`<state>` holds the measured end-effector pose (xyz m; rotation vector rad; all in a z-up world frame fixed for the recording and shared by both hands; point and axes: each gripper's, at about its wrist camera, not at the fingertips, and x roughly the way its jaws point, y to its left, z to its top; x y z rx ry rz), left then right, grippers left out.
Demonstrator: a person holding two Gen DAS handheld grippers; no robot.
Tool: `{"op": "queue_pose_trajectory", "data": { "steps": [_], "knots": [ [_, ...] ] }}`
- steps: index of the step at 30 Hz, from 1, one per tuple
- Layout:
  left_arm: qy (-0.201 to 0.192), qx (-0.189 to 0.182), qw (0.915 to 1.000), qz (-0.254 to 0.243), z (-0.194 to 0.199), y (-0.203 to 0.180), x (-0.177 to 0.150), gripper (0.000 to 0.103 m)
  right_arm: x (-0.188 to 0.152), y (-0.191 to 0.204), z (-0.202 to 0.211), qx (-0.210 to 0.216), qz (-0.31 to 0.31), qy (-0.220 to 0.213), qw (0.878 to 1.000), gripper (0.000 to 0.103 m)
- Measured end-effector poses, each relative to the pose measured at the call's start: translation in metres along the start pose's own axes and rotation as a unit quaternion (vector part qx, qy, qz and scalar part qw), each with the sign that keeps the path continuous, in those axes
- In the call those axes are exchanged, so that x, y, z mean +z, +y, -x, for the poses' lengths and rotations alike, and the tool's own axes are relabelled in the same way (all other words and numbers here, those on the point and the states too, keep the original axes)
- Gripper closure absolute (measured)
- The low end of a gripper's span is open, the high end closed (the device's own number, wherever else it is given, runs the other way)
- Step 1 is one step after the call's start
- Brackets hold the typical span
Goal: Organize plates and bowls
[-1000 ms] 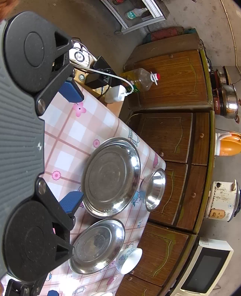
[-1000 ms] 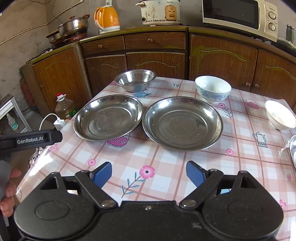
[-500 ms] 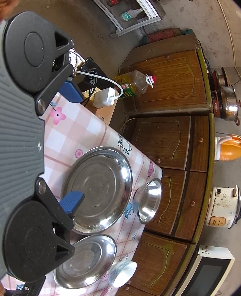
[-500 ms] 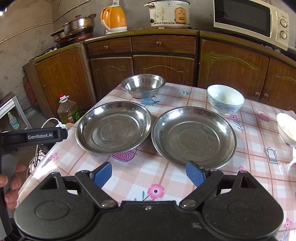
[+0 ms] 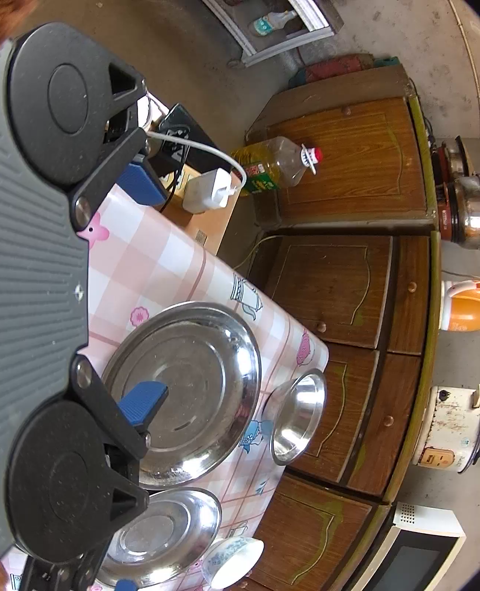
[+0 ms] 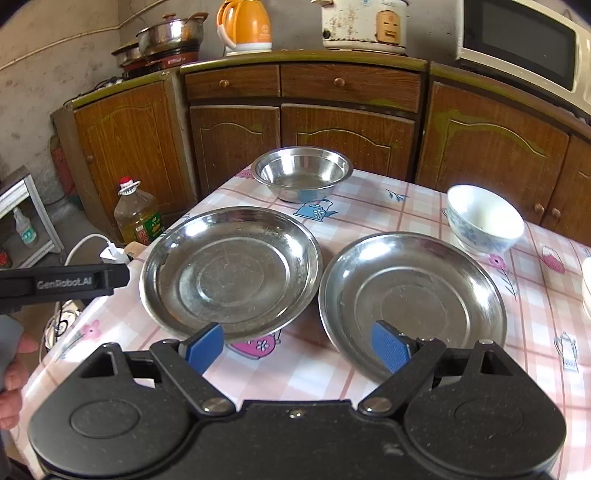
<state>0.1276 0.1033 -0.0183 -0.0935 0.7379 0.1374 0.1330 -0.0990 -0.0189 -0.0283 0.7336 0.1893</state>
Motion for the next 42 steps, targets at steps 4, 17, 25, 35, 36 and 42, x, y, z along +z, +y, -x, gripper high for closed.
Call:
{"op": "queue_pose_trajectory", "data": {
  "steps": [4,17,25,35,36,42],
  "knots": [
    [0.001,0.006,1.0,-0.007,-0.006,-0.002,0.003,0.0,0.009,-0.001,-0.015,0.005,0.014,0.004,1.0,0.0],
    [0.019,0.014,0.9997,-0.007,-0.027,-0.001,0.01,0.0,0.032,-0.007,-0.057,0.035,0.075,0.012,0.996,0.0],
    [0.027,0.008,0.9996,0.0,-0.037,-0.005,0.014,0.0,0.047,-0.006,-0.088,0.057,0.13,0.022,0.99,0.0],
    [0.042,0.014,0.9989,0.013,-0.051,-0.004,0.017,0.002,0.069,-0.015,-0.122,0.078,0.136,0.03,0.987,0.0],
    [0.044,0.014,0.9988,0.014,-0.053,-0.005,0.017,0.002,0.07,-0.014,-0.125,0.079,0.141,0.031,0.986,0.0],
    [0.055,0.014,0.998,0.028,-0.062,-0.004,0.019,0.005,0.073,-0.013,-0.143,0.077,0.152,0.03,0.985,0.0]
  ]
}}
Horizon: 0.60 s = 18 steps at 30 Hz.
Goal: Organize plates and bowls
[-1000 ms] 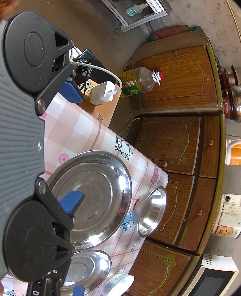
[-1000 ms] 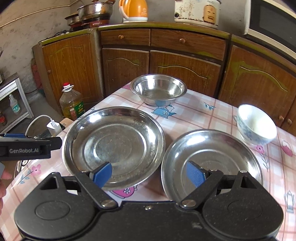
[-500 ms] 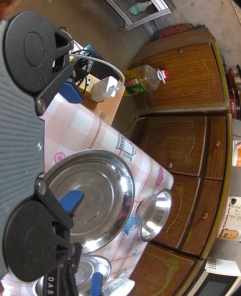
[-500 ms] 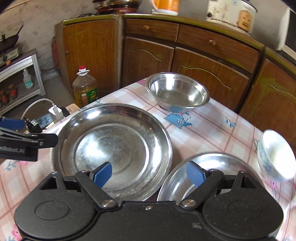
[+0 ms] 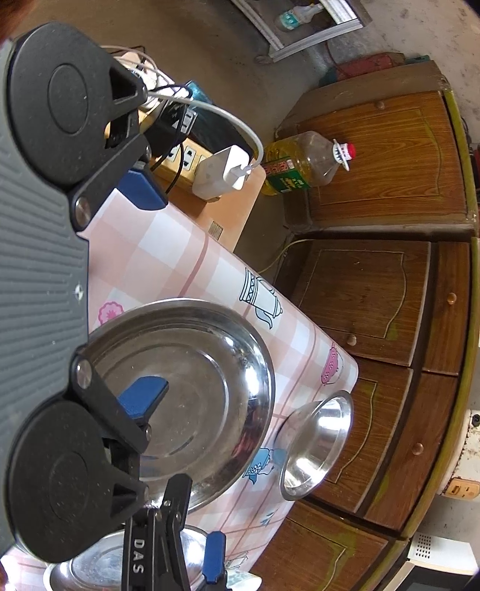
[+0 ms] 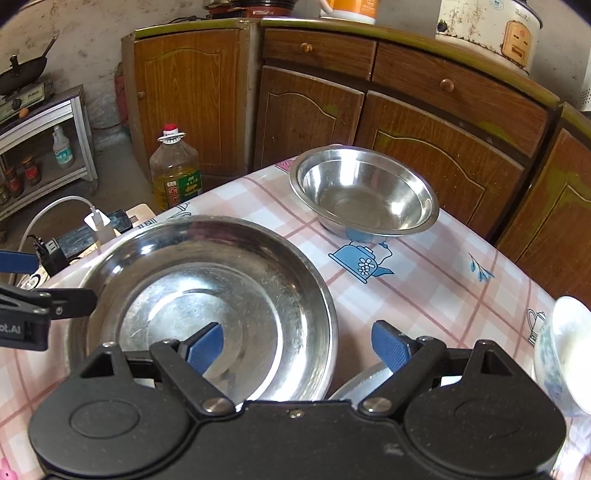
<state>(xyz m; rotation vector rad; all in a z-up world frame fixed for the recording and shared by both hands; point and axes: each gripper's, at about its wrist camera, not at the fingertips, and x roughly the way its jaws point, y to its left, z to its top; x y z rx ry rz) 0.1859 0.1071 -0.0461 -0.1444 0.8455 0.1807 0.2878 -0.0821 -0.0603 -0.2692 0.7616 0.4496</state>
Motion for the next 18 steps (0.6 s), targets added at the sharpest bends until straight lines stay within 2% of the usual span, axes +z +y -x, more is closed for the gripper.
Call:
{"op": "queue_pose_trajectory", "data": {
  "steps": [4,11,12,13,15,16,18],
  "knots": [
    [0.01,-0.005,0.9999,0.005,-0.007,0.0,0.001,0.015,0.001,-0.006,-0.009,0.0,-0.01,-0.001,1.0,0.0],
    [0.02,-0.008,0.9997,-0.01,-0.016,-0.007,0.002,0.04,-0.003,-0.009,-0.022,0.02,-0.006,0.005,1.0,0.002],
    [0.021,-0.007,0.9997,-0.012,-0.017,-0.007,0.002,0.043,-0.003,-0.01,-0.024,0.027,-0.011,0.006,1.0,0.006],
    [0.023,-0.007,0.9996,-0.012,-0.019,-0.008,0.002,0.05,-0.004,-0.011,-0.025,0.035,-0.017,0.008,0.999,0.01],
    [0.033,-0.01,0.9994,-0.006,-0.023,-0.006,0.002,0.059,-0.007,-0.01,-0.027,0.047,-0.029,0.012,0.998,0.031],
    [0.034,-0.013,0.9993,-0.002,-0.024,-0.005,0.003,0.065,-0.008,-0.009,-0.027,0.038,-0.029,0.009,0.999,0.037],
    [0.032,-0.015,0.9994,-0.002,-0.024,-0.005,0.003,0.075,-0.01,-0.009,-0.024,0.032,-0.036,0.002,0.999,0.054]
  ]
}}
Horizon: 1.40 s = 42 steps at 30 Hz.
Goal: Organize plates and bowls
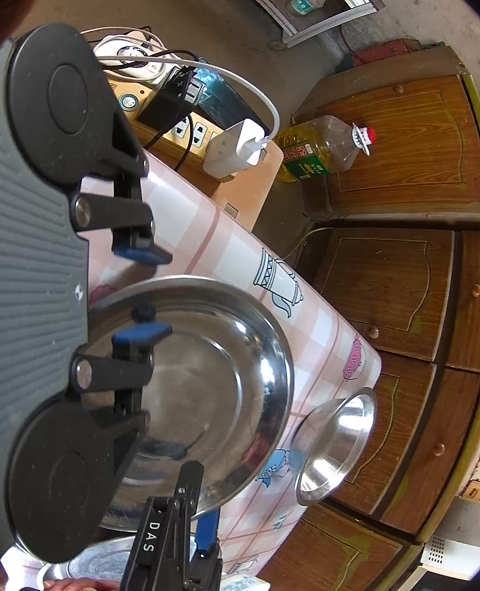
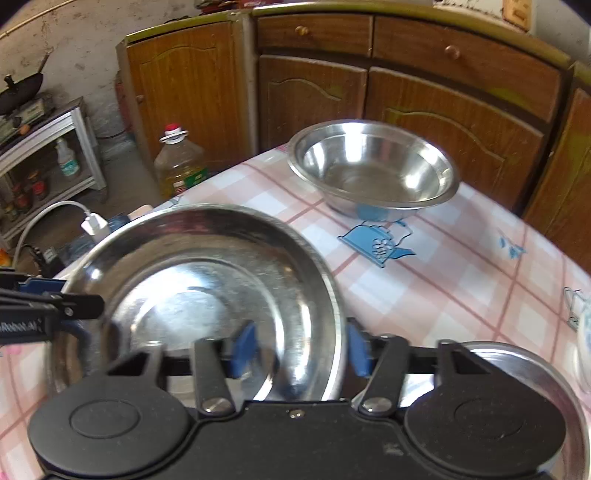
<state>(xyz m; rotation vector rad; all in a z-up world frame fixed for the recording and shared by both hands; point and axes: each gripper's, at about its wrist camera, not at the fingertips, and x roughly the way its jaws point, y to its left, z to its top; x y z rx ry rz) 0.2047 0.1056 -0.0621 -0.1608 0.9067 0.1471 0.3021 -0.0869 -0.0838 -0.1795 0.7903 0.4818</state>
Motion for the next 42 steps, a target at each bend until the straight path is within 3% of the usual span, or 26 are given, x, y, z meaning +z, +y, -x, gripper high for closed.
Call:
{"op": "queue_pose_trajectory", "data": {
  "steps": [2,6,23,42],
  "knots": [
    [-0.002,0.005,1.0,0.0,0.0,-0.001,0.0,0.078,0.0,-0.002,0.002,-0.005,-0.015,-0.002,1.0,0.063],
    [-0.008,0.007,0.9999,0.005,0.004,0.0,0.001,0.083,-0.006,-0.002,0.008,-0.014,-0.015,-0.004,1.0,0.071],
    [-0.069,0.002,0.9971,-0.031,0.038,-0.009,-0.004,0.083,-0.028,0.015,0.071,-0.044,-0.044,-0.031,0.998,0.071],
    [-0.09,-0.017,0.9946,-0.048,0.075,0.003,-0.032,0.082,-0.052,0.054,0.134,-0.075,-0.075,-0.057,0.993,0.071]
  ]
}}
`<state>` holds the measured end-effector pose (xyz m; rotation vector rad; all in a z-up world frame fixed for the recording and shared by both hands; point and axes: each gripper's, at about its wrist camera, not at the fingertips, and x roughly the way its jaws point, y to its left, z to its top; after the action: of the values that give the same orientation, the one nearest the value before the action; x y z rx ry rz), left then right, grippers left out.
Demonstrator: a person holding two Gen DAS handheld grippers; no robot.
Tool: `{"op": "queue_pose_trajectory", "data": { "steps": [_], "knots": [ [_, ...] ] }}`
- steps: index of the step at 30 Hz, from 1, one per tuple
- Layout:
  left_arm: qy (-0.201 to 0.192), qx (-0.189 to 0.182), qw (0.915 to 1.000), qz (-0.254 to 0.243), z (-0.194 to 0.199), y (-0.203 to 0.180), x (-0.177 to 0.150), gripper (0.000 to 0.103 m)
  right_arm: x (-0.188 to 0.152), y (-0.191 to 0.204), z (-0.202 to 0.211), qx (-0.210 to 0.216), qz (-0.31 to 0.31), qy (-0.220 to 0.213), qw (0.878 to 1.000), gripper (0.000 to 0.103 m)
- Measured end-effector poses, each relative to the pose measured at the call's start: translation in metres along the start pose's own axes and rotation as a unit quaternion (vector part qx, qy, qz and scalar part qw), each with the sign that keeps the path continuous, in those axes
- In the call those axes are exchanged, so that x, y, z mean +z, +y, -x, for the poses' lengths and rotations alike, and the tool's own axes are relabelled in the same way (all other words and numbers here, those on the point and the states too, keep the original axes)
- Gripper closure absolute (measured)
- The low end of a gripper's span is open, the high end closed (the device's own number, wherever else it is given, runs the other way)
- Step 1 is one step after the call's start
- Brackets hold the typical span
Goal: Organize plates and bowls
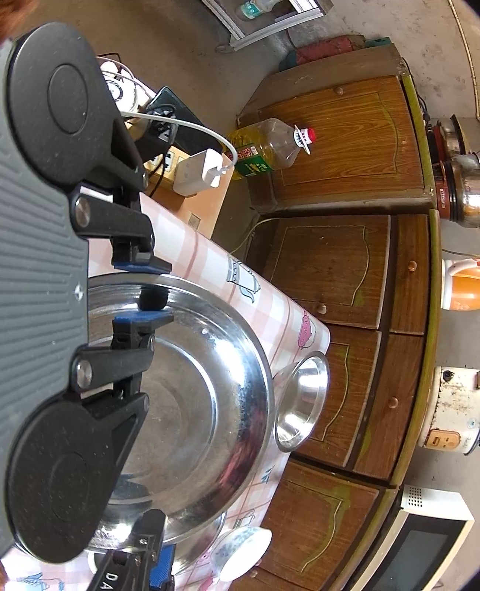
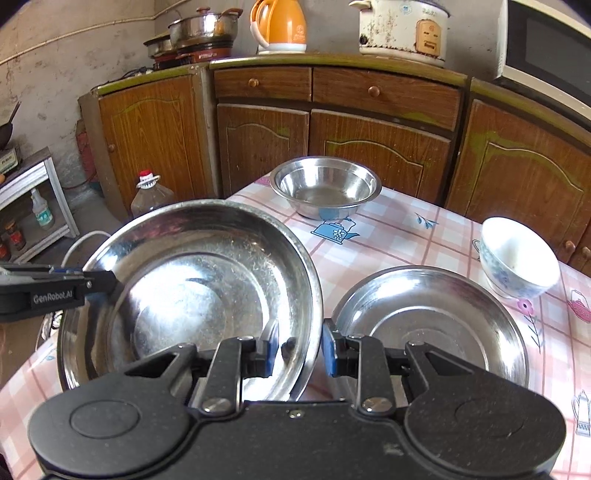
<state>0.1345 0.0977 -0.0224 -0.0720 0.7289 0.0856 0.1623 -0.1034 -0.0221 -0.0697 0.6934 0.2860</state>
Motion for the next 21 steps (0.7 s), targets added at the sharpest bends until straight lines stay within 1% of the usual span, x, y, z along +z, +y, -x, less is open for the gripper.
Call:
{"op": "queue_pose_trajectory", "data": {
  "steps": [11,18,21],
  "knots": [
    [-0.008,-0.008,0.9999,-0.001,0.027,0.005,-0.022,0.081,-0.024,0.015,0.044,-0.004,-0.011,-0.02,1.0,0.071],
    [0.0,-0.023,0.9997,-0.002,0.034,0.003,-0.037,0.081,-0.038,0.013,0.064,-0.005,-0.031,-0.028,0.999,0.071],
    [-0.003,-0.024,0.9996,-0.012,0.039,0.0,-0.042,0.081,-0.044,0.011,0.071,-0.007,-0.035,-0.028,0.999,0.071]
  ]
}}
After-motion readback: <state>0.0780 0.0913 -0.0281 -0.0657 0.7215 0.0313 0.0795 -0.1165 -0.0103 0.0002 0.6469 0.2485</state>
